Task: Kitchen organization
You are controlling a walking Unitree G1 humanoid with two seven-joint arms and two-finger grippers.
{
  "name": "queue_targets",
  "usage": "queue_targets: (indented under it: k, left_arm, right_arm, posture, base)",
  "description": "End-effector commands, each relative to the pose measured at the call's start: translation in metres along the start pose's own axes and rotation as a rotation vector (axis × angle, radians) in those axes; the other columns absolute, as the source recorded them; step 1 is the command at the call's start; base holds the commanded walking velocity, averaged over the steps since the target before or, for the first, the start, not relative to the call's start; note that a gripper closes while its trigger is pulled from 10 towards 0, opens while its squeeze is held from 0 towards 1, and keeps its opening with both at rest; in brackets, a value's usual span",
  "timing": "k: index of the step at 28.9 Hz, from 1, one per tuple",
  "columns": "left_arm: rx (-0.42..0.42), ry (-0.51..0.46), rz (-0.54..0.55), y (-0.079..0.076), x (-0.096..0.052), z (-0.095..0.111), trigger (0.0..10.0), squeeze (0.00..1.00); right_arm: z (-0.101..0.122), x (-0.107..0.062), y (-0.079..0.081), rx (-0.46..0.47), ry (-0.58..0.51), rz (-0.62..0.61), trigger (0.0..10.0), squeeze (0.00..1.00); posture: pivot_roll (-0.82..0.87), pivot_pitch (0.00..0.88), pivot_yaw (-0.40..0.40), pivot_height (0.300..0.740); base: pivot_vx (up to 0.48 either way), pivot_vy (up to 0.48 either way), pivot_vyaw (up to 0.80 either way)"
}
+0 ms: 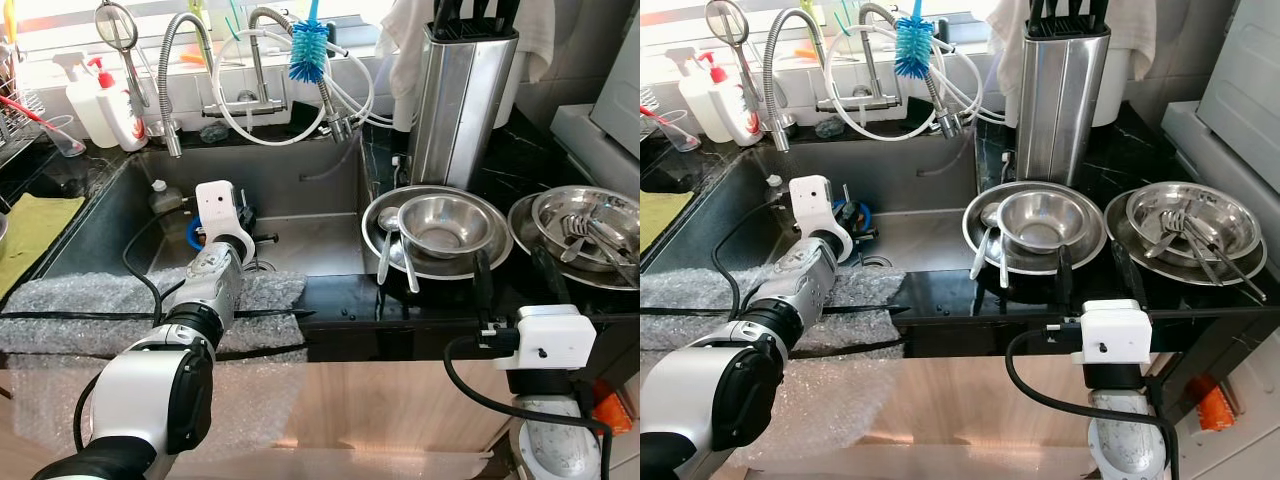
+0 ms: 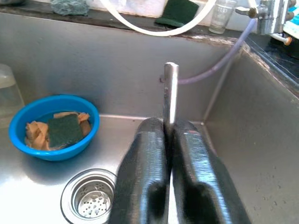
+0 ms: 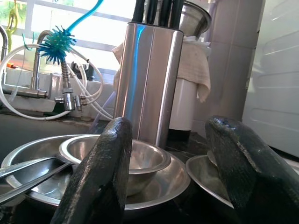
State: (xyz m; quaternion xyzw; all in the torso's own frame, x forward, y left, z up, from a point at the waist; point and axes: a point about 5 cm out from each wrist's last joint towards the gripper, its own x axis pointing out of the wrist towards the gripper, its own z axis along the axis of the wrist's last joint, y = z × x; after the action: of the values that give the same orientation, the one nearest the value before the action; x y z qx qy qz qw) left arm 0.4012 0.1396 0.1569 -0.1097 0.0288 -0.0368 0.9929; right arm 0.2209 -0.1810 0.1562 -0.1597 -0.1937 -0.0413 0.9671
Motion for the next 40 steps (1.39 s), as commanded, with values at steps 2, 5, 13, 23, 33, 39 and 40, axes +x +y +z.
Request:
queue_targets:
  k: [2,5,13,23,33,39,40]
  left_arm:
    - [0.031,0.007,0.008,0.003,0.001,0.003,10.0,0.65]
    - [0.026,0.007,0.012,0.002,0.001,0.003,10.0,1.00]
    - [0.024,-0.016,0.016,0.002,0.002,0.007,10.0,0.00]
    - [-0.012,-0.173,-0.012,0.002,0.001,0.026,10.0,0.00]
    - [0.013,-0.351,0.026,0.018,-0.011,0.042,10.0,0.00]
    - [0.045,-0.349,0.027,0.025,-0.018,0.034,10.0,0.00]
    - [0.045,-0.347,0.028,0.026,-0.019,0.032,10.0,0.00]
  right_arm:
    - [0.001,0.002,0.001,0.000,-0.012,0.003,10.0,0.00]
    - [0.001,0.003,0.003,0.005,-0.011,0.008,10.0,0.00]
    - [0.003,0.004,0.006,0.006,-0.010,0.029,10.0,0.00]
    - [0.028,0.025,0.018,0.038,-0.087,0.113,10.0,0.00]
    - [0.062,0.046,0.045,0.252,-0.128,0.306,10.0,0.00]
    - [0.059,0.045,0.048,0.306,-0.074,0.332,10.0,0.00]
    - [0.056,0.046,0.046,0.292,-0.060,0.317,10.0,0.00]
  posture:
    - [-0.07,0.041,0.132,0.740]
    - [-0.07,0.040,0.130,0.740]
    - [-0.07,0.039,0.128,0.740]
    - [-0.07,0.041,0.127,0.740]
    - [-0.06,0.040,0.119,0.740]
    - [-0.06,0.039,0.115,0.740]
    - [-0.06,0.039,0.114,0.740]
  base:
    - [0.000,0.000,0.00]
    - [0.000,0.000,0.00]
    - [0.000,0.000,0.00]
    - [0.000,0.000,0.00]
    - [0.000,0.000,0.00]
    - [0.000,0.000,0.00]
    - [0.000,0.000,0.00]
